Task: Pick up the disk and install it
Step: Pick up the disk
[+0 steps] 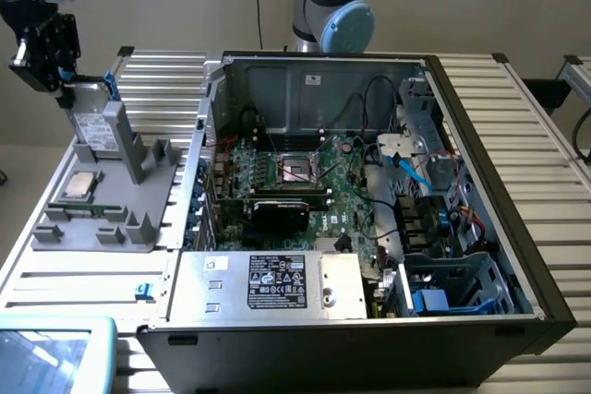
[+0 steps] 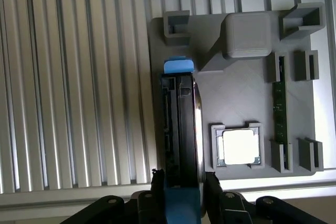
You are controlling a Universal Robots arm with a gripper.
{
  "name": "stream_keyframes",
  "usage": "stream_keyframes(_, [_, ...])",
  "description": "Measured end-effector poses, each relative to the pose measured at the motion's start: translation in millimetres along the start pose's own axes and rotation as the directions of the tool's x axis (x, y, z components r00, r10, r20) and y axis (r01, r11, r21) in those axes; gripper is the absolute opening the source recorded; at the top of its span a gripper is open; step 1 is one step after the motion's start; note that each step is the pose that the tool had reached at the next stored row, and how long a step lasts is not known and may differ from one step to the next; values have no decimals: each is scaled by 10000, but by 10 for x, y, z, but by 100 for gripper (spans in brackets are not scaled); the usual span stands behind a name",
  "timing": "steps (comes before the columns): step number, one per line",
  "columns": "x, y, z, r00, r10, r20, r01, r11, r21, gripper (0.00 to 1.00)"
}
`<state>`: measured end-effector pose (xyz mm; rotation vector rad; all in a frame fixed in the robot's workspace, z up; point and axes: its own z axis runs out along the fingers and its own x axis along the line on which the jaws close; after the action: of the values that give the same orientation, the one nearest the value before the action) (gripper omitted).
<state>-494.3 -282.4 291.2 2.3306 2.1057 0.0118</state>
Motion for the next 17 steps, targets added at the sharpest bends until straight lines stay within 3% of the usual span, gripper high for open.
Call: stream_keyframes(17, [0,0,2,9998,-216,20,216,9998,-1,42])
